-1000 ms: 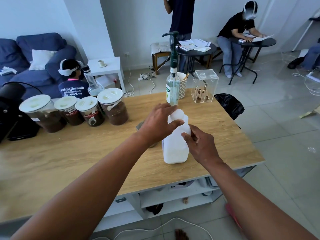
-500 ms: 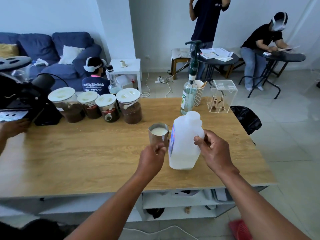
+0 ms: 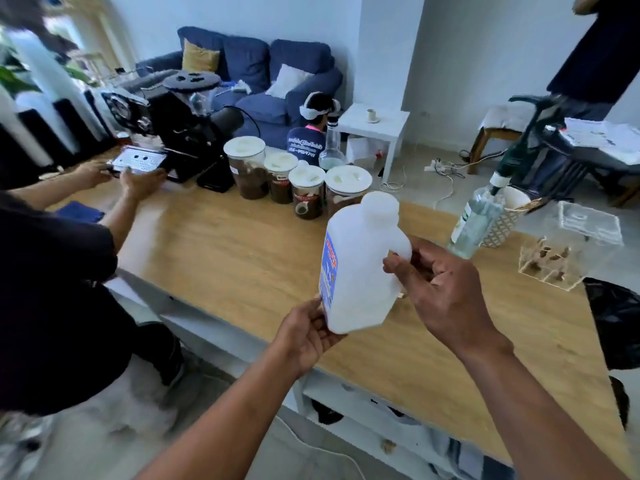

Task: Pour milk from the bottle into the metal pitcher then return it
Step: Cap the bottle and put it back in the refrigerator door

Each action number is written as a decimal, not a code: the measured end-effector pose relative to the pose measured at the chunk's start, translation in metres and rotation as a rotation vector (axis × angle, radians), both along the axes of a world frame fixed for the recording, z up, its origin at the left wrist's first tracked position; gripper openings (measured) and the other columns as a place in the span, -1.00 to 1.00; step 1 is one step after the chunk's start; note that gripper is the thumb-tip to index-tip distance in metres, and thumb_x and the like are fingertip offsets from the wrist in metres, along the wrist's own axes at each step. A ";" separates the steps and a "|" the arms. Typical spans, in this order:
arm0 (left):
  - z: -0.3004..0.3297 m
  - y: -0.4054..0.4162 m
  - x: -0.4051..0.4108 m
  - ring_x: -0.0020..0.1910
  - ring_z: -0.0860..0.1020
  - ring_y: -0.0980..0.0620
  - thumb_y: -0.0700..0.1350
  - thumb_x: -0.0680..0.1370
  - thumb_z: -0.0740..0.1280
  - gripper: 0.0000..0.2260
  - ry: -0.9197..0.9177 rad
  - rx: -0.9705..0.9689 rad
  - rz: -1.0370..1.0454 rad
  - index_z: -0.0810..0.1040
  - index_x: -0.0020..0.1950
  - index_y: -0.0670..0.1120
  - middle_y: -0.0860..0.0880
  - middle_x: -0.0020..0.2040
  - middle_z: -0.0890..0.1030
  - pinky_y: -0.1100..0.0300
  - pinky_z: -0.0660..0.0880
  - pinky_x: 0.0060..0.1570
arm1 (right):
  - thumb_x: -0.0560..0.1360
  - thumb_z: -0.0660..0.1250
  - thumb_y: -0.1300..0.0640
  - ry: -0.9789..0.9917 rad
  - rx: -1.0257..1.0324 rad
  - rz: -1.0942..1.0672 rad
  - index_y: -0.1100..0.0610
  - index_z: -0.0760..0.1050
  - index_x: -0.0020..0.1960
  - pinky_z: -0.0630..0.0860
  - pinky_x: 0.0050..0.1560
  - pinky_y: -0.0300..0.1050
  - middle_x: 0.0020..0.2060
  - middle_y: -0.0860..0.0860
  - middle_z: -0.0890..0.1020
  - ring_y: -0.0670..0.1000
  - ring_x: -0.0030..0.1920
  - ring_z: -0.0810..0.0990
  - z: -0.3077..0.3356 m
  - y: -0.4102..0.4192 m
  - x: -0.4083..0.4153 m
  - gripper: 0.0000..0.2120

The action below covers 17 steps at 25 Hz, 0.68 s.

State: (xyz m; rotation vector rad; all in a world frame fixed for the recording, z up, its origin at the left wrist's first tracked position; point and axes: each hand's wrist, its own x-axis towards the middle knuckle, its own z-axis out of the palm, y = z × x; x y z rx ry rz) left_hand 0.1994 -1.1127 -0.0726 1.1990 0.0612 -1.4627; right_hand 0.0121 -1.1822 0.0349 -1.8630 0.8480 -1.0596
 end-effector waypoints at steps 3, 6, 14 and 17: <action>0.004 0.029 0.014 -0.11 0.64 -0.14 -0.07 0.70 0.21 -0.72 -0.020 0.022 0.168 0.62 0.03 -0.23 -0.20 -0.12 0.70 -0.01 0.58 0.01 | 0.58 0.44 0.13 -0.006 0.034 0.168 0.11 0.69 0.17 0.65 0.01 -0.20 0.00 -0.14 0.77 -0.11 0.01 0.74 -0.001 -0.002 0.027 -0.81; 0.003 0.068 0.029 -0.21 0.67 -0.10 -0.08 0.70 0.21 -0.71 -0.054 0.043 0.333 0.64 0.00 -0.22 -0.16 -0.21 0.74 0.03 0.62 -0.12 | 0.57 0.44 0.13 0.008 0.022 0.341 0.08 0.68 0.22 0.65 0.02 -0.23 0.02 -0.17 0.76 -0.12 0.02 0.73 -0.003 0.008 0.059 -0.78; 0.008 0.192 0.048 -0.46 0.65 0.03 -0.10 0.69 0.20 -0.46 -0.098 0.110 0.742 0.71 -0.44 -0.11 -0.06 -0.40 0.69 0.08 0.56 -0.22 | 0.55 0.48 0.12 0.038 -0.003 0.708 0.05 0.69 0.19 0.66 0.00 -0.22 -0.04 -0.16 0.77 -0.13 -0.02 0.74 -0.002 0.085 0.147 -0.78; 0.011 0.241 0.047 -0.28 0.62 -0.04 -0.08 0.70 0.21 -0.58 -0.091 0.113 0.854 0.70 -0.27 -0.11 -0.07 -0.37 0.70 0.06 0.51 -0.14 | 0.54 0.49 0.11 0.048 -0.034 0.821 0.03 0.69 0.20 0.67 -0.02 -0.23 -0.04 -0.16 0.77 -0.13 -0.03 0.74 -0.002 0.123 0.173 -0.77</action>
